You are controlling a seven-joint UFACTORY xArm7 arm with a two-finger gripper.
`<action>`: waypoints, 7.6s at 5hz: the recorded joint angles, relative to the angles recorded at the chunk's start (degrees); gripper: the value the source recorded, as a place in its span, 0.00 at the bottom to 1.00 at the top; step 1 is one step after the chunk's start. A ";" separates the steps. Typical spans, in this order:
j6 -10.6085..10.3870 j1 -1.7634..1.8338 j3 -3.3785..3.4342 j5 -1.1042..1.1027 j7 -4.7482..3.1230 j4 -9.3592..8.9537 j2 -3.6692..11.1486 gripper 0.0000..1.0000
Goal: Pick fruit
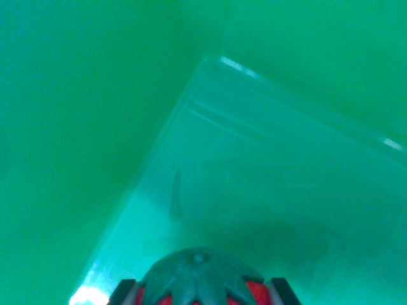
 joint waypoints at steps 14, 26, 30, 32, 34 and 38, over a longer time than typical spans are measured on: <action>16.89 -0.72 0.27 1.30 -0.07 9.21 -7.80 1.00; 31.99 -1.37 0.51 2.46 -0.14 17.45 -14.78 1.00; 35.96 -1.54 0.58 2.76 -0.15 19.62 -16.61 1.00; 37.58 -1.61 0.60 2.89 -0.16 20.50 -17.36 1.00; 38.85 -1.67 0.62 2.98 -0.17 21.19 -17.95 1.00; 40.56 -1.74 0.65 3.11 -0.17 22.12 -18.73 1.00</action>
